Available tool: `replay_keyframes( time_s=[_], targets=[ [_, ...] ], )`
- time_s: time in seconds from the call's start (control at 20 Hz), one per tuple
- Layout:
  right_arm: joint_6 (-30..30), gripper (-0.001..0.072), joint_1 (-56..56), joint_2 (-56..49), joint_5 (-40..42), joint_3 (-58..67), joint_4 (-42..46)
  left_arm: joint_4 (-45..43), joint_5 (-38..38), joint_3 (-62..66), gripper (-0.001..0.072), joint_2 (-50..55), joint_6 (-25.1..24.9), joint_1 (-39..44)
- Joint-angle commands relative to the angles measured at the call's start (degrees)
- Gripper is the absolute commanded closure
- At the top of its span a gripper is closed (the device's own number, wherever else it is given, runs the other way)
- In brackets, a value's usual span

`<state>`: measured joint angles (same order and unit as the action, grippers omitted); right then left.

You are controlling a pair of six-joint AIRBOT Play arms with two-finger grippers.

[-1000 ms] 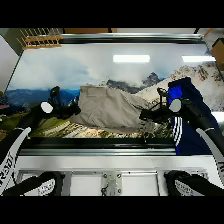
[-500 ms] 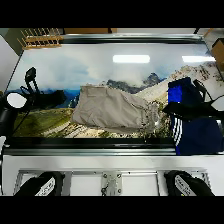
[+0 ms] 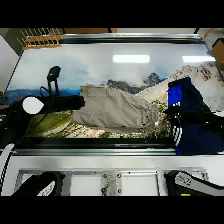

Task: Fold the clothes and pants, and hang the long-sleeved shirts on hangers.

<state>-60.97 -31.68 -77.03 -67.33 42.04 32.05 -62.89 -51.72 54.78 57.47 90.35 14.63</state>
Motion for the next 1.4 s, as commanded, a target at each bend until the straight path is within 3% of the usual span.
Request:
replay_keyframes(
  time_s=[0.0, 0.75, 0.8, 0.9, 1.0, 1.05, 1.15, 1.35],
  targets=[
    [9.5, -0.0008, 0.9, -8.9, -0.3, -0.3, -10.2, 0.0, 0.0, 0.1, 0.0703, 2.1, 2.3, 4.5],
    [11.1, -0.0003, 21.6, -11.6, 6.8, -0.2, -9.4, 0.0, -0.8, 0.1, 0.0703, 3.0, 3.8, 5.4],
    [11.1, 0.0036, 22.6, -11.6, 7.1, -0.2, -9.4, 0.0, -0.8, 0.1, 0.0703, 3.0, 3.8, 5.4],
    [11.9, 0.0403, 24.6, -11.6, 7.4, -0.2, -9.7, 0.0, -0.8, 0.1, 0.0704, 3.0, 3.8, 5.4],
    [14.7, 0.0681, 26.1, -11.4, 7.3, 0.3, -11.2, 0.0, -0.7, 0.1, 0.0703, 3.0, 3.8, 5.4],
    [14.4, 0.0681, 26.3, -11.1, 7.3, 1.4, -11.2, 0.0, -0.7, 0.1, 0.0704, 3.0, 3.8, 5.4],
    [8.1, 0.0682, 25.2, -9.2, 7.3, 6.9, -9.5, 0.0, -0.7, 0.1, 0.0703, 3.0, 3.8, 5.4],
    [-14.2, 0.0683, 18.6, -6.9, 7.5, 30.2, 5.9, -0.1, -0.6, 0.1, 0.0704, 3.0, 3.8, 5.4]
  ],
)
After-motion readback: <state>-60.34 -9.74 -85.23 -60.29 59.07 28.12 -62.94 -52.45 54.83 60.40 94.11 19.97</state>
